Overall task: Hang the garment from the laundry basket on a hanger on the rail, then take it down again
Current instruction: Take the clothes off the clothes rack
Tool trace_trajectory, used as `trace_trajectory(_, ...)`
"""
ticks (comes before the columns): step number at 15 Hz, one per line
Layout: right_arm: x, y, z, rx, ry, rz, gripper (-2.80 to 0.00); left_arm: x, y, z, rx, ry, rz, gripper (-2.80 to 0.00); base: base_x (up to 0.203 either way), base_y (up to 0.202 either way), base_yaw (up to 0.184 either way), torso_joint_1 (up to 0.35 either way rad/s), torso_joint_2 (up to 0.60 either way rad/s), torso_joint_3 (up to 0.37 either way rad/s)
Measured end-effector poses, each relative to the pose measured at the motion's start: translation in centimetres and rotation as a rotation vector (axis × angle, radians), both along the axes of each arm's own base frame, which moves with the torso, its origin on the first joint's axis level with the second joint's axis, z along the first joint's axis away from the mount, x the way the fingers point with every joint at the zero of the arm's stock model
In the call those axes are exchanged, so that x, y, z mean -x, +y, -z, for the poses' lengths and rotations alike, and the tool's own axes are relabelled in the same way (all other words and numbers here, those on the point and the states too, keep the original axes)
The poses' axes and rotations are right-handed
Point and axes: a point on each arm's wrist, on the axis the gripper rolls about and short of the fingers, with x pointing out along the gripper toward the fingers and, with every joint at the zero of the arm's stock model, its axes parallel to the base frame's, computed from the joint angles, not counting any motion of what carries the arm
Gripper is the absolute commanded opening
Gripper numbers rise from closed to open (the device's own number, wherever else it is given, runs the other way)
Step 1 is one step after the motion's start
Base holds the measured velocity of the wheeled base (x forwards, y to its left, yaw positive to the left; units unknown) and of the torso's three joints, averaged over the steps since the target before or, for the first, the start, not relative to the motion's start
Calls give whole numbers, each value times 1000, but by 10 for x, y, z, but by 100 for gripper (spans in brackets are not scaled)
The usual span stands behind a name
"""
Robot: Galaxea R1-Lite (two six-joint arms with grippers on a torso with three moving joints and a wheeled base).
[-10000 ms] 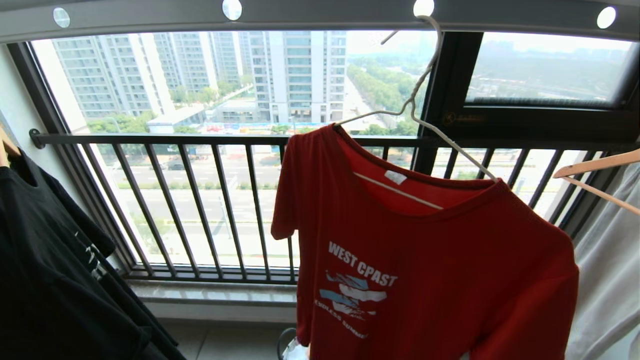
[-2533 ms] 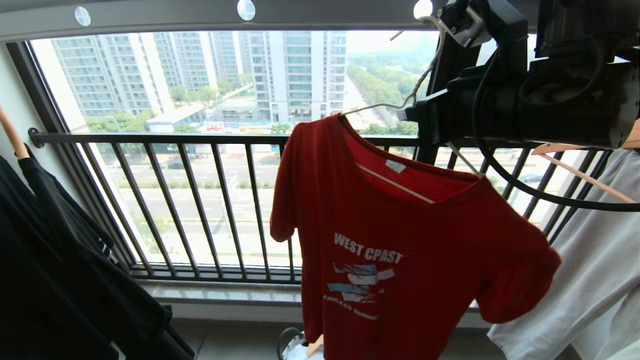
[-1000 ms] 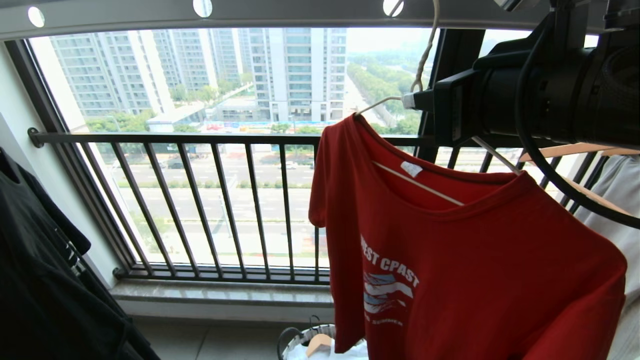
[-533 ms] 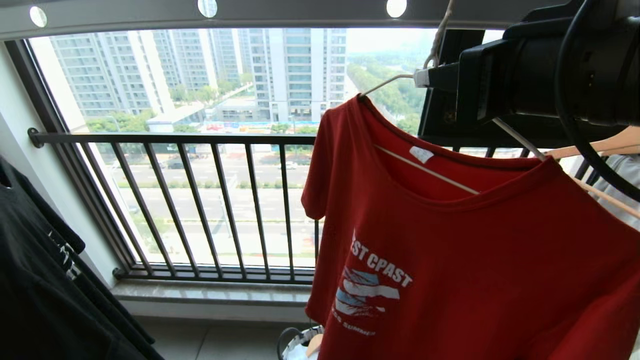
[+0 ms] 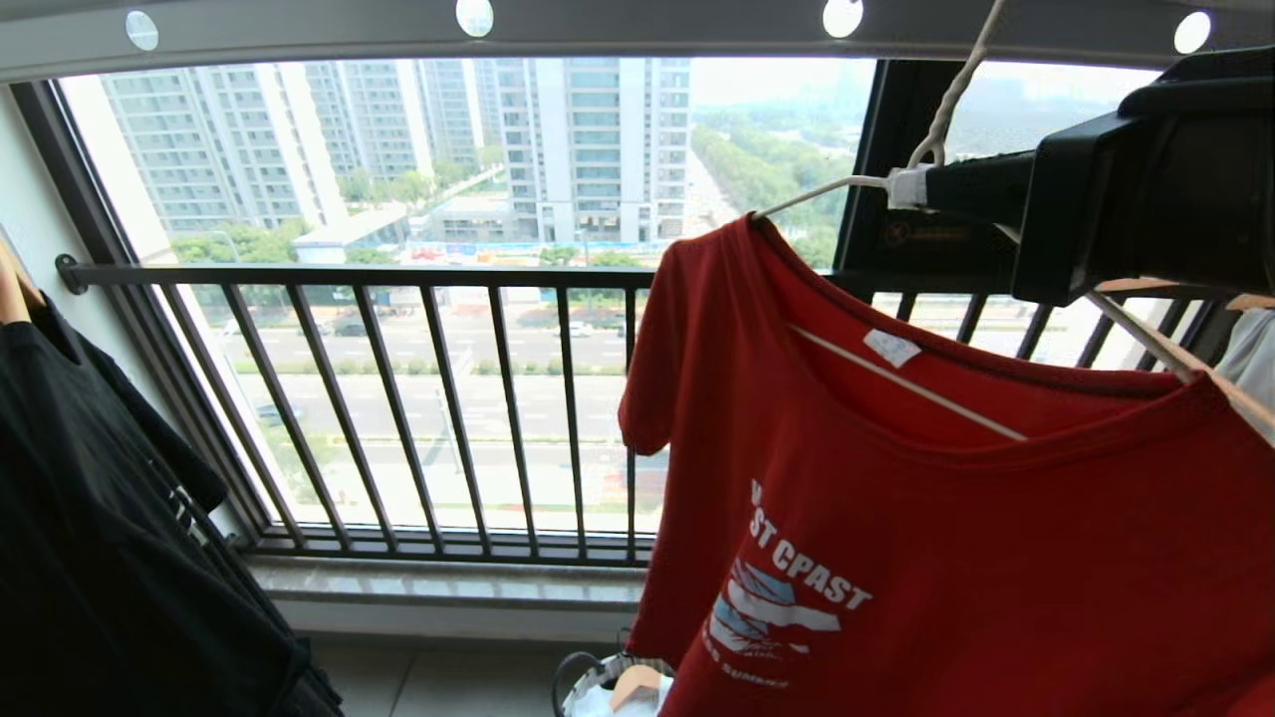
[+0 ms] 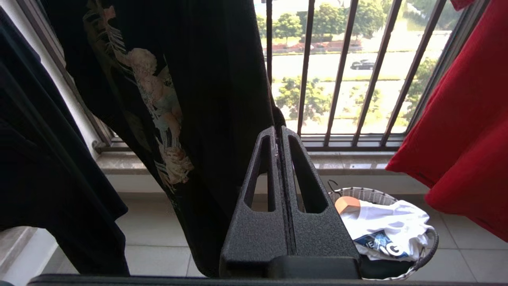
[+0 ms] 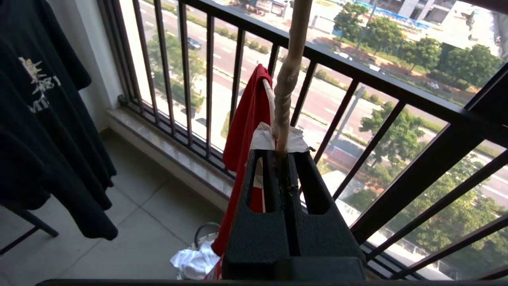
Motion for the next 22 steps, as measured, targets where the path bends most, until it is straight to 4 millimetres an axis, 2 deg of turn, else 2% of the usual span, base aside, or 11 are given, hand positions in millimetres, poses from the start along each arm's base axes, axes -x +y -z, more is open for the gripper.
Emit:
trace_trajectory(4,12,-9,24,-56,84,-39,-280,0,0,0,0,0,0,-280,0,0,0,0,0,0)
trace_trajectory(9,5,-3,90,-73,202,-95,-280,0,0,0,0,0,0,-280,0,0,0,0,0,0)
trace_trajectory(13,-27,-6,127,-143,224,-119,-280,0,0,0,0,0,0,-280,0,0,0,0,0,0)
trace_trajectory(17,-63,-14,143,-136,226,-221,-280,0,0,0,0,0,0,-280,0,0,0,0,0,0)
trace_trajectory(22,-87,-14,162,-113,287,-195,-280,0,0,0,0,0,0,-280,0,0,0,0,0,0)
